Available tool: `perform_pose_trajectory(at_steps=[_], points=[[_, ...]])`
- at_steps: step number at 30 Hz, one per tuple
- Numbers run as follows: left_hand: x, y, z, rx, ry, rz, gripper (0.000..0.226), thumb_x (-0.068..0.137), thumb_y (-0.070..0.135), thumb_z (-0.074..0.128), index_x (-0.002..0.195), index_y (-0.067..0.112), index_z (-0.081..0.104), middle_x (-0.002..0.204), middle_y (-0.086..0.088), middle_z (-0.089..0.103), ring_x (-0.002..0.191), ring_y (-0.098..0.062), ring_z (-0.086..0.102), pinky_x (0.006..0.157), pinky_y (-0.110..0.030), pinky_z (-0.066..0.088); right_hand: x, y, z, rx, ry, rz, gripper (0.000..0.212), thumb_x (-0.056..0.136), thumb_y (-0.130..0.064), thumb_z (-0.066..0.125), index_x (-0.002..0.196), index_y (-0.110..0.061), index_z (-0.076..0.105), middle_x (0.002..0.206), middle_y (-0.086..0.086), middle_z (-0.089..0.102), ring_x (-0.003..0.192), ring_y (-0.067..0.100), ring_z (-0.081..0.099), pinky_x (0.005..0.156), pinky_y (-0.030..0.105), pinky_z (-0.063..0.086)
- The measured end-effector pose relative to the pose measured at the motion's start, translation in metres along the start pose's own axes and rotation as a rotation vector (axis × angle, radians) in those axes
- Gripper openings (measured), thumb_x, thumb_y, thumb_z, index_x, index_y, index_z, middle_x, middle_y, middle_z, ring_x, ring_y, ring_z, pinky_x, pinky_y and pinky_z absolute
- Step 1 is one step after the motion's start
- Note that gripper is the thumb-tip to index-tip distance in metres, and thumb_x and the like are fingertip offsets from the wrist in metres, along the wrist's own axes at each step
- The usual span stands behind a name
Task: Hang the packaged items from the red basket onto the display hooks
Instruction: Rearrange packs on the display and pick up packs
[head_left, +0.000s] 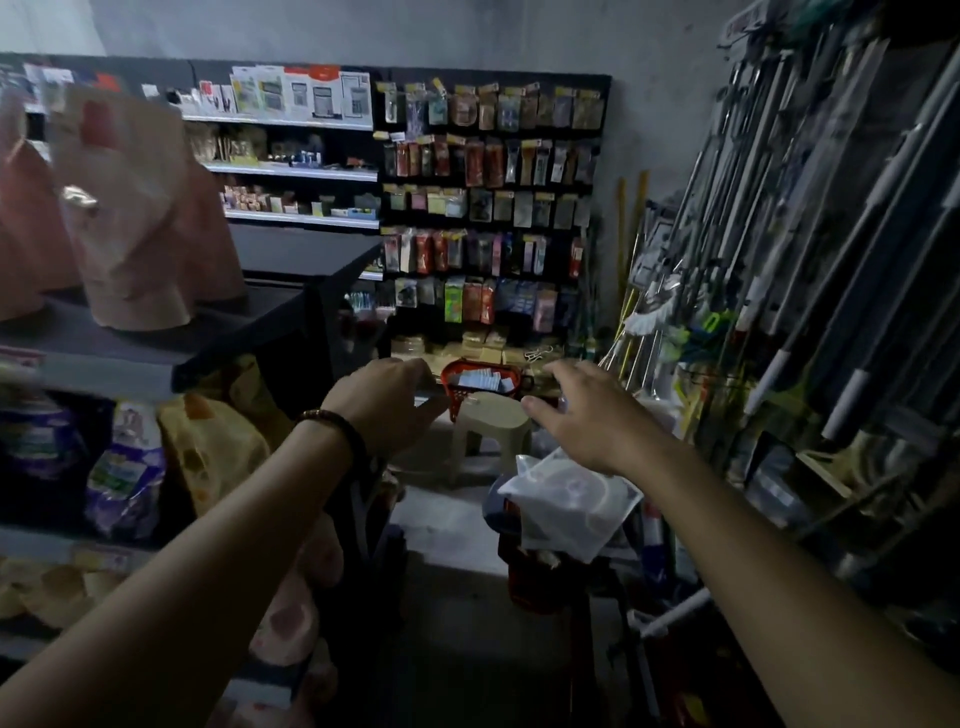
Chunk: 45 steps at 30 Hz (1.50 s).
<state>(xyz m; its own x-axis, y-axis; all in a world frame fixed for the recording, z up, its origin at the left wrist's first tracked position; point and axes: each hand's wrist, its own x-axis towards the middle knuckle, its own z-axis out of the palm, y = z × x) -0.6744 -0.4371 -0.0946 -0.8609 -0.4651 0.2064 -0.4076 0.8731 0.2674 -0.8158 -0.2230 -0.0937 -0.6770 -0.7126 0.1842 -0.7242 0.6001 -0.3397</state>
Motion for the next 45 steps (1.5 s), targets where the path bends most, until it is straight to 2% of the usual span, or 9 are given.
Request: perform_pose_trajectory(at_steps=[7,10,15,20,27,32,37,41,45], points=[[0.164,-0.042,0.023,0.073,0.030,0.071,0.045,0.103,0.060,0.055,0.136,0.029,0.060,0.133,0.000,0.066,0.117,-0.022,0.063,0.100,-0.049,0.055,0.159,0.015,0.020,-0.003,0.026,0.032,0.063,0.102,-0.064,0.050,0.153,-0.026,0.043,0.142,0.005,0.050,0.127,0.026,0.053,0.104,0.047,0.048],[0.230,-0.062,0.029,0.106,0.023,0.095,0.046,0.103,0.060,0.054,0.136,0.030,0.059,0.133,0.001,0.066,0.120,-0.023,0.063,0.106,-0.048,0.051,0.224,0.016,0.022,0.000,0.014,0.066,0.068,0.103,-0.064,0.050,0.157,-0.024,0.039,0.149,0.006,0.046,0.132,0.027,0.051,0.106,0.045,0.047],[0.329,-0.078,0.048,0.107,0.027,0.136,0.050,0.102,0.063,0.053,0.136,0.027,0.060,0.132,-0.001,0.066,0.118,-0.027,0.064,0.103,-0.051,0.053,0.318,0.030,0.035,-0.029,0.017,0.076,0.069,0.104,-0.062,0.049,0.160,-0.022,0.037,0.157,0.008,0.042,0.141,0.028,0.046,0.111,0.047,0.044],[0.419,-0.088,0.073,0.151,0.010,0.130,0.051,0.101,0.064,0.053,0.136,0.027,0.062,0.131,-0.001,0.066,0.117,-0.026,0.065,0.103,-0.050,0.053,0.409,0.061,0.056,-0.037,0.008,0.063,0.071,0.103,-0.063,0.049,0.160,-0.023,0.036,0.156,0.008,0.044,0.140,0.028,0.046,0.112,0.050,0.044],[0.547,-0.111,0.107,0.162,0.044,0.043,0.048,0.101,0.064,0.054,0.133,0.030,0.062,0.125,0.002,0.068,0.109,-0.021,0.067,0.096,-0.048,0.058,0.554,0.125,0.090,-0.011,0.006,-0.008,0.069,0.102,-0.065,0.049,0.158,-0.025,0.038,0.157,0.006,0.043,0.144,0.028,0.041,0.112,0.048,0.042],[0.619,-0.128,0.127,0.147,0.064,-0.046,0.041,0.100,0.062,0.054,0.132,0.037,0.062,0.124,0.006,0.068,0.107,-0.019,0.067,0.094,-0.050,0.059,0.644,0.162,0.121,0.054,-0.071,-0.027,0.072,0.102,-0.067,0.047,0.160,-0.024,0.034,0.165,0.007,0.035,0.149,0.030,0.037,0.117,0.051,0.040],[0.690,-0.147,0.142,0.154,0.042,-0.089,0.037,0.100,0.061,0.054,0.122,0.033,0.062,0.119,0.004,0.069,0.104,-0.022,0.067,0.093,-0.052,0.058,0.727,0.177,0.142,0.047,-0.097,-0.030,0.069,0.101,-0.067,0.047,0.156,-0.026,0.038,0.156,0.006,0.045,0.142,0.031,0.043,0.113,0.052,0.043],[0.749,-0.165,0.159,0.148,0.021,-0.089,0.043,0.100,0.062,0.053,0.129,0.032,0.061,0.119,0.003,0.069,0.104,-0.021,0.067,0.093,-0.049,0.059,0.786,0.183,0.155,0.043,-0.102,-0.017,0.069,0.102,-0.066,0.047,0.157,-0.027,0.037,0.160,0.007,0.041,0.146,0.029,0.041,0.115,0.053,0.041],[0.795,-0.183,0.178,0.124,-0.014,-0.071,0.045,0.099,0.063,0.056,0.131,0.032,0.061,0.123,0.003,0.067,0.109,-0.022,0.066,0.098,-0.050,0.057,0.828,0.186,0.163,0.027,-0.123,0.006,0.067,0.103,-0.064,0.049,0.156,-0.026,0.038,0.155,0.005,0.043,0.144,0.027,0.041,0.113,0.051,0.042]])
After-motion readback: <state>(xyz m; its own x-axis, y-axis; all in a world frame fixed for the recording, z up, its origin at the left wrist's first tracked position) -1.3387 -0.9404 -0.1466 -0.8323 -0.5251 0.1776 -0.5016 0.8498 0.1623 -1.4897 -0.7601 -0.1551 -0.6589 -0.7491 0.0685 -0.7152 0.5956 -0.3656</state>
